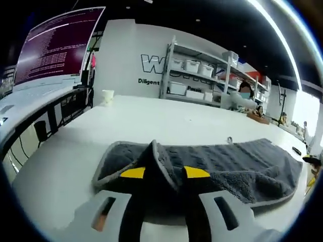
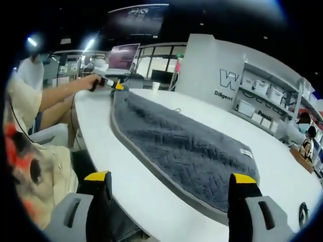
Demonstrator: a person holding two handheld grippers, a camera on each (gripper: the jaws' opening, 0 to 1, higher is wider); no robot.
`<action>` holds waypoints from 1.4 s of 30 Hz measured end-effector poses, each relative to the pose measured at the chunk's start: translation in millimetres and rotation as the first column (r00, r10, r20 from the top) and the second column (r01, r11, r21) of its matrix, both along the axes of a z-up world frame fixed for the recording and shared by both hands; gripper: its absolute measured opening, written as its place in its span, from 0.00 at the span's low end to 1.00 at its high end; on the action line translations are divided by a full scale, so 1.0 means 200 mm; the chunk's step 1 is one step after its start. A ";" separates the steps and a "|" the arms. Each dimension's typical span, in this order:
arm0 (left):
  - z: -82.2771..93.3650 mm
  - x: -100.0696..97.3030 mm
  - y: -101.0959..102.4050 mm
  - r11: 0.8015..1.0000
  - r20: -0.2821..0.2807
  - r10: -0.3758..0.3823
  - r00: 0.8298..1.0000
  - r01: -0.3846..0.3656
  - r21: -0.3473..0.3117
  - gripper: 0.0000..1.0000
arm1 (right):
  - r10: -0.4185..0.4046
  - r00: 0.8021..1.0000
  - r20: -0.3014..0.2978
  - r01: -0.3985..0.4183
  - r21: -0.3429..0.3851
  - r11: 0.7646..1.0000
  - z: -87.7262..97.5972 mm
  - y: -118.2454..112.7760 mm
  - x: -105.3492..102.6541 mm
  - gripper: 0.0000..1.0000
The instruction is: Open the folded towel by lifting each exposed corner and separating the folded layers until the towel lies flat within the target outline without major curled edges
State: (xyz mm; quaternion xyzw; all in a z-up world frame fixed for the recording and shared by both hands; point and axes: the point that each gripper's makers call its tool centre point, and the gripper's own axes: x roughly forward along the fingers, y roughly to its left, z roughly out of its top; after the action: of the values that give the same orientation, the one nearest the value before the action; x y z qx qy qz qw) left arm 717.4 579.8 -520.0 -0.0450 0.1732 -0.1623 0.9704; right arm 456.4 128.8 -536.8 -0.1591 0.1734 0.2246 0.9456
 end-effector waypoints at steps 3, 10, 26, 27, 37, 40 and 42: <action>0.01 -0.01 0.00 1.000 0.008 -0.005 1.000 0.005 -0.011 0.03 | 0.000 1.000 0.000 0.000 0.003 1.000 0.00 0.00 0.00 0.95; 0.06 -0.10 -0.01 0.999 0.026 -0.028 0.999 0.029 -0.019 0.02 | -0.007 1.000 0.009 0.008 -0.004 1.000 0.02 0.01 0.02 0.96; 0.10 -0.41 0.09 0.983 0.058 -0.097 0.994 0.087 0.159 0.03 | 0.017 1.000 0.009 -0.016 -0.033 0.999 0.06 0.07 0.03 0.97; 0.10 -0.42 0.09 0.982 0.056 -0.098 0.994 0.087 0.165 0.03 | 0.016 1.000 0.010 -0.015 -0.034 0.999 0.06 0.07 0.03 0.97; 0.05 -0.58 0.24 0.984 0.045 -0.076 0.996 0.068 0.166 0.03 | 0.022 1.000 0.011 -0.021 -0.058 0.998 0.07 0.09 0.03 0.97; 0.02 -0.62 0.26 0.981 0.029 -0.081 0.996 0.074 0.176 0.03 | 0.021 1.000 0.013 -0.020 -0.061 0.998 0.08 0.09 0.04 0.97; 0.02 -0.63 0.28 0.983 0.029 -0.081 0.996 0.075 0.169 0.03 | 0.025 1.000 0.015 -0.024 -0.060 0.998 0.09 0.10 0.03 0.97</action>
State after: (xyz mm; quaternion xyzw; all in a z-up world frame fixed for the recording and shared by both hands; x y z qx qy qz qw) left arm 590.5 635.2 -516.4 0.0468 0.1705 -0.1858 0.9666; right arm 463.1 148.9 -519.8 -0.1911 0.1708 0.2296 0.9389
